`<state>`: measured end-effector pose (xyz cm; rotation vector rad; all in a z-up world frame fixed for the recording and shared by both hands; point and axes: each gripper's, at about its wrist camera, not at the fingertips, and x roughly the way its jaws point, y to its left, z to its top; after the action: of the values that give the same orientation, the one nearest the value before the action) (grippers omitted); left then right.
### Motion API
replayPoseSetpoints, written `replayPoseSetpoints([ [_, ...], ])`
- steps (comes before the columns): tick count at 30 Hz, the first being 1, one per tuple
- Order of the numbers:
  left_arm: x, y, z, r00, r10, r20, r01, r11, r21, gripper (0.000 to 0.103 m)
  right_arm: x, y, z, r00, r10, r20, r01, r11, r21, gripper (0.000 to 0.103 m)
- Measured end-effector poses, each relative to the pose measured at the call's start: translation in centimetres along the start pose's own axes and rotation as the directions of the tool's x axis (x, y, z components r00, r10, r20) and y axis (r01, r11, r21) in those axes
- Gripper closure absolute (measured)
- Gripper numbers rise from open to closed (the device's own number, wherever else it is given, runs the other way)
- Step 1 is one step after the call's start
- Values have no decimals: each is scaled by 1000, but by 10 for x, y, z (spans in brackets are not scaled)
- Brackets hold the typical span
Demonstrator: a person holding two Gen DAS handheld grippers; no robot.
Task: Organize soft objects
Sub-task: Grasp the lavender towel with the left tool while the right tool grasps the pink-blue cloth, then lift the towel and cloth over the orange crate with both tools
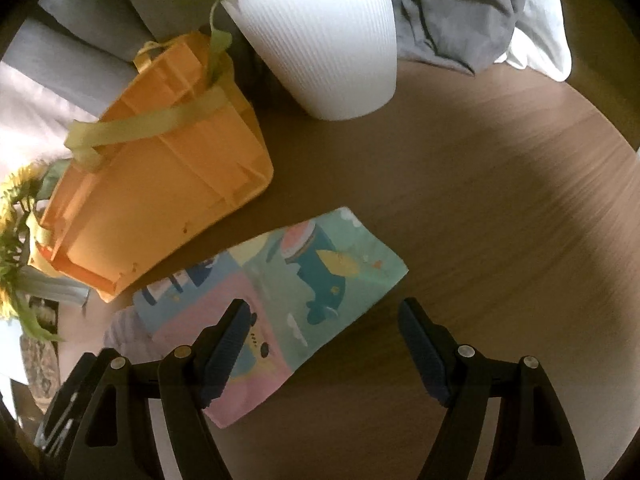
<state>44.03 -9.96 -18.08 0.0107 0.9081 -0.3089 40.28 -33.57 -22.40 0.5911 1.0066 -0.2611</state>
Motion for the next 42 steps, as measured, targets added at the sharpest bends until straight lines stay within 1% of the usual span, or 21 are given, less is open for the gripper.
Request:
replayPoseSetpoints([
  [5,7,0,0,1000,-17,-21,17,1000,-7,39,8,1,-1,1000,-2,-11,2,1000,-9,26],
  [7,10,0,0,999,-21,-31,21,1000,-12,40,12,1,-2,1000,2,-19,-2,1000,-11,28],
  [8,11,0,-1,999,-22,-35,21,1000,-15,41,12,2,-1,1000,-2,-8,1,1000,-16,29],
  [10,13,1,-2,999,-25,-43,25,1000,-17,45,13,4,-1,1000,1,-3,-1,1000,-26,33],
  [11,14,1,-2,999,-29,-46,28,999,-18,49,13,4,-1,1000,2,-3,-2,1000,-29,34],
  [13,15,2,-3,998,-37,-55,36,999,-22,54,16,7,1,1000,7,-4,-7,999,-39,43],
  [14,16,2,-3,997,-39,-60,38,999,-26,57,17,8,1,1000,8,-6,-8,999,-47,45],
  [15,17,2,-3,997,-43,-63,41,999,-27,61,17,9,1,1000,8,-6,-8,999,-54,50],
  [16,17,2,-3,997,-44,-63,42,999,-28,63,18,10,2,1000,12,-6,-12,998,-59,56],
  [17,17,2,-3,997,-46,-63,44,999,-29,67,18,11,2,1000,16,-7,-16,998,-66,59],
  [18,17,2,-3,997,-50,-65,48,998,-27,71,18,12,1,1000,21,-9,-21,997,-74,66],
  [19,17,2,-3,996,-52,-66,50,998,-28,72,18,13,1,1000,29,-10,-30,996,-83,74],
  [20,17,2,-3,997,-50,-66,48,998,-28,73,18,14,1,999,39,-9,-39,995,-90,77],
  [22,17,3,-3,997,-52,-65,50,998,-30,74,16,19,1,999,50,-6,-51,992,-115,87],
  [25,13,6,-2,997,-51,-53,49,998,-28,75,11,27,0,999,47,17,-44,986,-161,93],
  [32,-3,9,3,999,-47,-4,47,998,-29,76,-15,45,1,991,66,113,-36,969,-246,96],
  [37,-17,8,8,999,-31,45,31,999,-13,76,-30,51,2,985,79,156,-34,961,-274,96],
  [42,-32,9,15,995,-17,94,17,1000,2,76,-48,56,5,975,108,193,-50,957,-287,96],
])
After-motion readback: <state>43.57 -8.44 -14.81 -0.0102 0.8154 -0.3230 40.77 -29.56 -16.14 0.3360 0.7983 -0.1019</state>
